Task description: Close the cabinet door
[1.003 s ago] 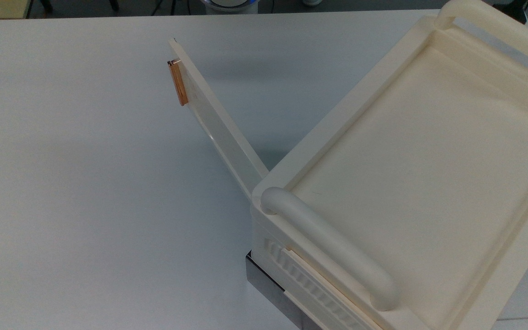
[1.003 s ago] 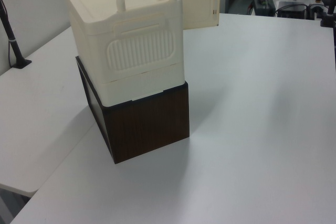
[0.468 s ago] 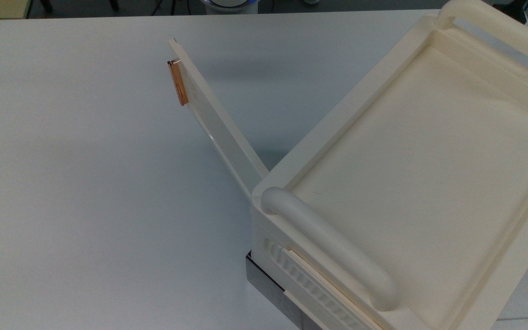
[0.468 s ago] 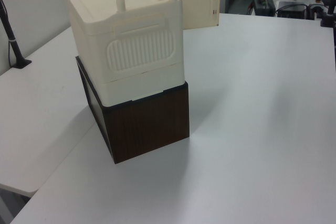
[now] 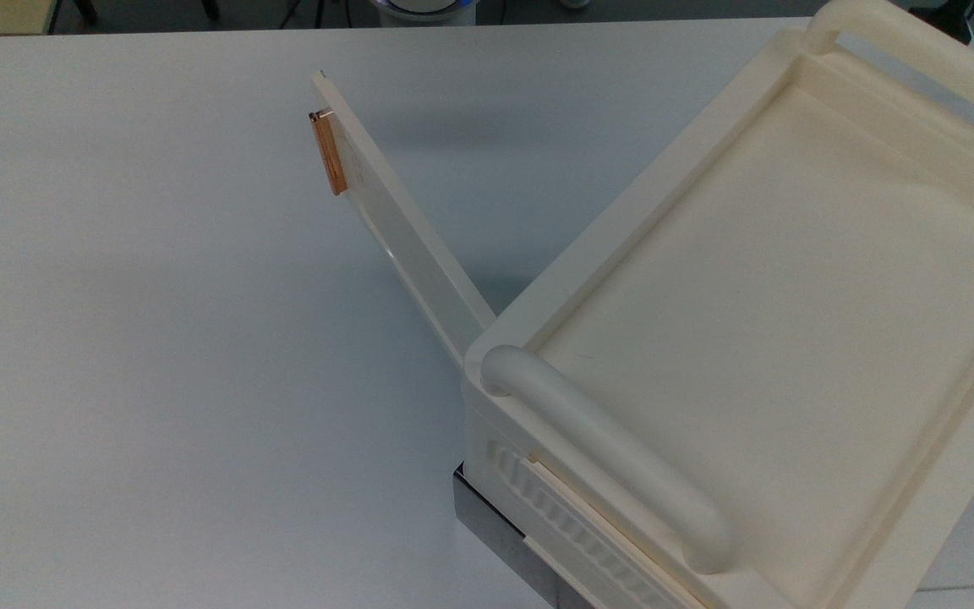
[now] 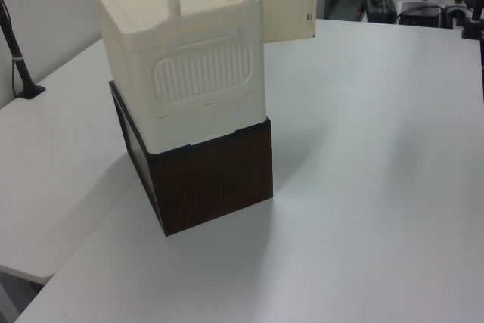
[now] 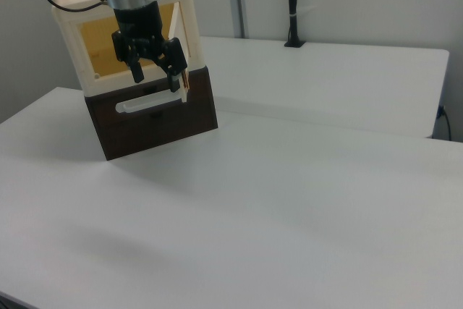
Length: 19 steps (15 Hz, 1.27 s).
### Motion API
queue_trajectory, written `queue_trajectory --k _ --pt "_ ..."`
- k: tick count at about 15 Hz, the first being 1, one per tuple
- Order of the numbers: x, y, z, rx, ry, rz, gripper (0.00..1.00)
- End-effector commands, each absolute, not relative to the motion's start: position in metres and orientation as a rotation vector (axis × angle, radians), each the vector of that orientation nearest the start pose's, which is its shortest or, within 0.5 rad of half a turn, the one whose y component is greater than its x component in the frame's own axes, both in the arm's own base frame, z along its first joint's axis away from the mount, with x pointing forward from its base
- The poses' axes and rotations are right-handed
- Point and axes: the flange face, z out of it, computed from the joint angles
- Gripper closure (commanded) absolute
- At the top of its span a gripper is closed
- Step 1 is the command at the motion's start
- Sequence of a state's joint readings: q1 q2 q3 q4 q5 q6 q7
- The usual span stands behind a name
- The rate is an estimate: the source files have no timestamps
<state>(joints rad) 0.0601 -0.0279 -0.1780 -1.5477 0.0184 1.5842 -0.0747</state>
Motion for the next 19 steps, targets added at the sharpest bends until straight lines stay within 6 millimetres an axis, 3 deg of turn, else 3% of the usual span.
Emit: queue_trajectory --k 1,19 --pt "0.5411 -0.0588 0.6519 -3.133 0.077 -0.125 0.0" --pt "0.5406 -0.0649 0.6521 -3.138 0.056 -0.127 0.0"
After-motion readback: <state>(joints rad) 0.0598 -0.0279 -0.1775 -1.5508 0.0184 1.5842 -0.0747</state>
